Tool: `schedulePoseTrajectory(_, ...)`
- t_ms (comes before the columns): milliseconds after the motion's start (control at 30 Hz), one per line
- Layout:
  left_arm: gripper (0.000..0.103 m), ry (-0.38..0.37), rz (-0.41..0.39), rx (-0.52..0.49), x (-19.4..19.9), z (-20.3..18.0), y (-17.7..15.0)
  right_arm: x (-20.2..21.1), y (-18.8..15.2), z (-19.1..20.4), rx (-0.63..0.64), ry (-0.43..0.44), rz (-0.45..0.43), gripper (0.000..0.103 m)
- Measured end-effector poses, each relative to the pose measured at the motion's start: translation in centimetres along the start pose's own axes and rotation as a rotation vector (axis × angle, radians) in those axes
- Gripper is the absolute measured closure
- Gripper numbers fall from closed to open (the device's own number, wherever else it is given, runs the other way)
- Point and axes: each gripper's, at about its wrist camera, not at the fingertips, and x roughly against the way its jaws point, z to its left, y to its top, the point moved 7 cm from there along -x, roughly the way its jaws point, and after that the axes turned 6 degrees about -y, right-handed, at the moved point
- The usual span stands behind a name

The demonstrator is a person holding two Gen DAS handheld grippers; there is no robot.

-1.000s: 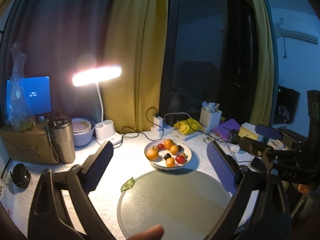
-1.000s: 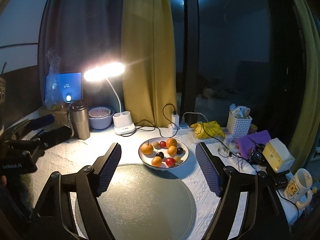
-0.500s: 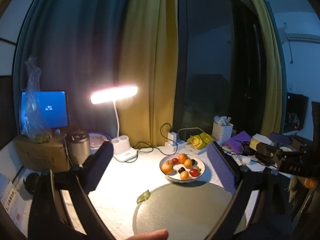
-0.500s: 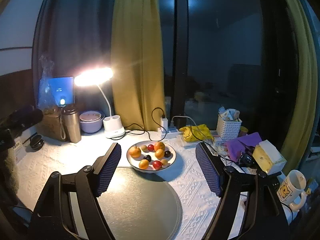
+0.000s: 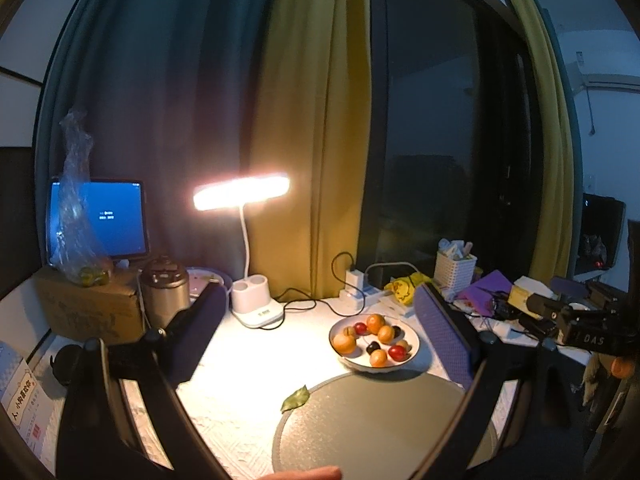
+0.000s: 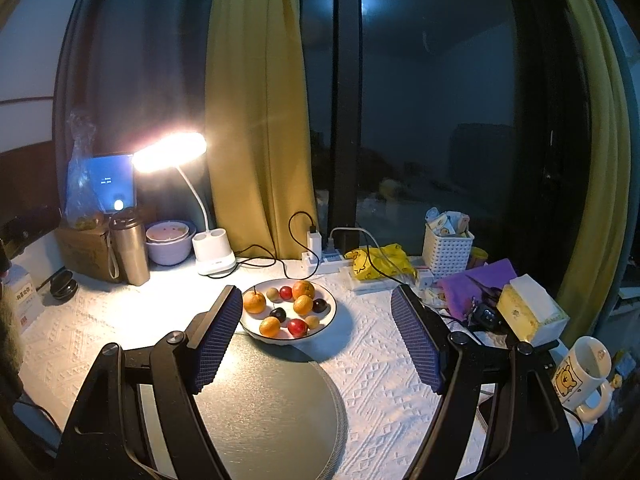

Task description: Organize fruits

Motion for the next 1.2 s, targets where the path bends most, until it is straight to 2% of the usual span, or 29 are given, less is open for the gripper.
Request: schedulePoseTrajectory(1200,0.008,-0.013,0.008,0.001,-0.74,-0.98,0.02,-0.82,0.14,-0.24,-0.004,0.005,0.001,0.023)
